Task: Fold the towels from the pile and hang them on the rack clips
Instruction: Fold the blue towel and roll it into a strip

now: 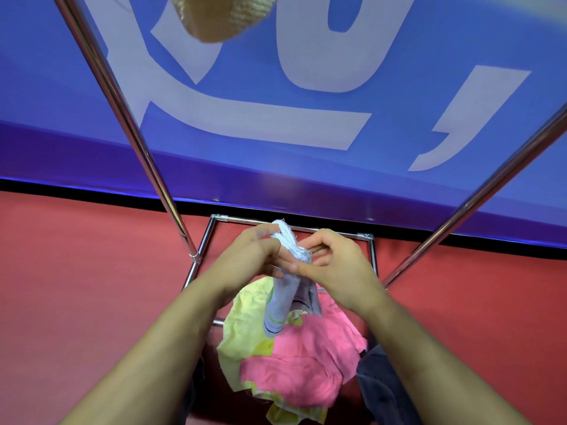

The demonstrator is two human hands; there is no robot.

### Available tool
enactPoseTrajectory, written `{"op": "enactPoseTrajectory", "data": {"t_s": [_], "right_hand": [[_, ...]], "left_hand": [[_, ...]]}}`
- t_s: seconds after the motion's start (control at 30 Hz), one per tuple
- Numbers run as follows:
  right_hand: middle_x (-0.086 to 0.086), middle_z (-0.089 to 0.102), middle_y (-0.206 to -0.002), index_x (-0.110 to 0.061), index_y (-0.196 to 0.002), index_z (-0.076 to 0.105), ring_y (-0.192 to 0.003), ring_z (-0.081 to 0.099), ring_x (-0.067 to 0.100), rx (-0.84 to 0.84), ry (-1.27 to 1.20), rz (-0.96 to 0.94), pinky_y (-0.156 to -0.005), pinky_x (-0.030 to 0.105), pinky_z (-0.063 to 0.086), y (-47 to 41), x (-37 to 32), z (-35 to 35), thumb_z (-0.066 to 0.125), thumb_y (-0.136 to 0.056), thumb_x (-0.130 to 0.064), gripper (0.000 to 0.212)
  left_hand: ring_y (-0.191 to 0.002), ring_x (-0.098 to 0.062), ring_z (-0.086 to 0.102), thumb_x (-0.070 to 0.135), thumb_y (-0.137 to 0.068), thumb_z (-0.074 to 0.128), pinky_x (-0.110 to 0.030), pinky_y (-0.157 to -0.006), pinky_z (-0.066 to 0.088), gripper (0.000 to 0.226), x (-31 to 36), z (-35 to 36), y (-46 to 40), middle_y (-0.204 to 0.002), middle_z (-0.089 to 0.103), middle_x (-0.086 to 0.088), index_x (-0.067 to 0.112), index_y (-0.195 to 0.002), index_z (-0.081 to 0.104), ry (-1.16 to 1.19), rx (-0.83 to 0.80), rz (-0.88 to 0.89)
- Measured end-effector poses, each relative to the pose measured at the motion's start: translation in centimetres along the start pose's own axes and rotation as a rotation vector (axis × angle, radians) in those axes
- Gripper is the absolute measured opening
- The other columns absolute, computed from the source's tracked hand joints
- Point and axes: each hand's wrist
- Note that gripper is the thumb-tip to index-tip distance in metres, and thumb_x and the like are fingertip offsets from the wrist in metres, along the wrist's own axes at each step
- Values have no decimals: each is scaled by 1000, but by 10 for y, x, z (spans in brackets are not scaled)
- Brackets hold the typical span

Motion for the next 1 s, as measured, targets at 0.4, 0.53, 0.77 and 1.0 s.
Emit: {"op": "enactPoseTrajectory", "data": {"t_s": [0.4, 0.53, 0.77, 1.0], "right_hand": [[-11, 72, -88, -22, -93, 73, -80, 66, 2, 131, 53, -39, -75, 15, 52, -5, -4, -7, 75, -88, -14, 10], [3, 72, -93, -18, -95, 69, -82, 71, 21, 190, -56, 6, -62, 13, 52, -4, -11, -13, 71, -94, -14, 5], [-7, 71, -93, -24, -97, 67, -67, 73, 16, 262, -136, -25, -68, 21, 54, -1, -20, -20, 69, -96, -15, 9], [-14, 73, -85, -25, -95, 70, -76, 76, 15, 231, -293, -89, -77, 23, 58, 1, -27, -20, 69, -94, -7, 19]], "left_hand": [[-93, -16, 65, 49, -89, 65, -40, -81, 54, 27, -12, -9, -5, -104, 64, 15, 36, -110, 55, -1058, 400, 267], [-91, -9, 66, 40, -82, 82, -32, -82, 54, 23, -7, -7, -5, -98, 70, 14, 25, -90, 66, -772, 450, 429], [-67, -4, 61, 21, -78, 88, -21, -69, 54, 30, 1, -1, -4, -73, 64, 7, 26, -92, 62, -420, 391, 502], [-97, -4, 63, 24, -85, 80, -25, -94, 52, 40, -4, -2, -1, -101, 64, 16, 27, -124, 67, -409, 230, 562]]}}
Point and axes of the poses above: each hand's wrist, its own y-axis away from the middle knuckle, its own z-axis out of the palm, x = y × z
